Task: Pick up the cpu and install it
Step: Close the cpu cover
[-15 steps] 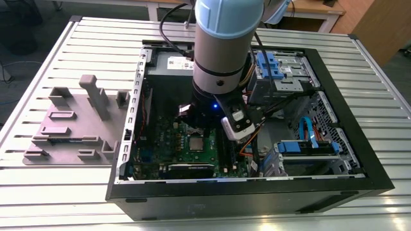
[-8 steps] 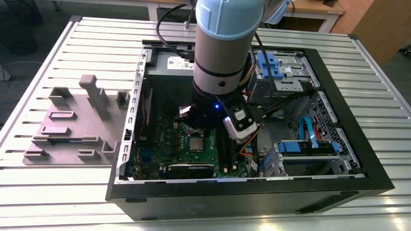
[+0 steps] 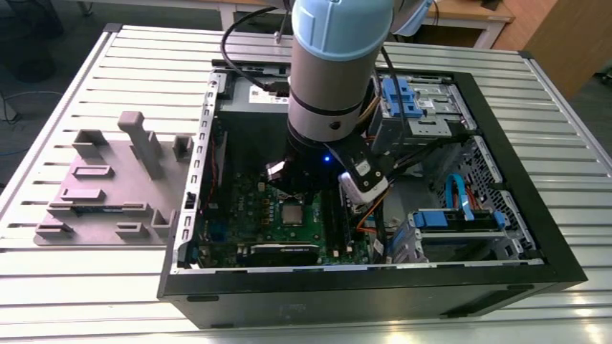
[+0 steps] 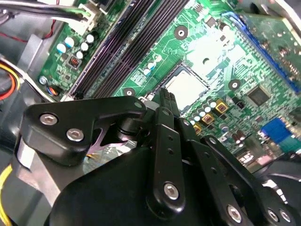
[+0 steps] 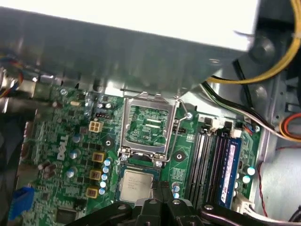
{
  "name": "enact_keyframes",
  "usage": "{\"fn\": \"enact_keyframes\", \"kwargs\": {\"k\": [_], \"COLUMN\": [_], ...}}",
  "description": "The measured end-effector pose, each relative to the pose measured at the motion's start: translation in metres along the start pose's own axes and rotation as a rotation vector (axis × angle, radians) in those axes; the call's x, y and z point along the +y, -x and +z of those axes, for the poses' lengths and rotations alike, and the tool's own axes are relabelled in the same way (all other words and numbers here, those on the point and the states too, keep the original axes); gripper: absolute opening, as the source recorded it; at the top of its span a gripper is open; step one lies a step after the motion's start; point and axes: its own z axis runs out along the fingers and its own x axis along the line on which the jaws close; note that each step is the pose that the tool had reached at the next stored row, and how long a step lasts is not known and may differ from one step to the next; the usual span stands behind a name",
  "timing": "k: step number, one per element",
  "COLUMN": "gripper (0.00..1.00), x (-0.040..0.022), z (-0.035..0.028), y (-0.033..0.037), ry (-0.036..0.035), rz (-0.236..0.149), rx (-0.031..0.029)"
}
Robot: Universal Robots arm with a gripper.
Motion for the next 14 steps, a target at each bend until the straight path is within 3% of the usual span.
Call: {"fn": "enact_keyframes", "kwargs": {"k": [5,14], "gripper": [0.11,0.11], "x": [0.0,0.0], "z": [0.0002,0.0002], "y": [0.0,0.0001], "ry": [0.0,0.0001], "rz": [-0.066,-0.067], "rx": [0.0016,0.0016]}}
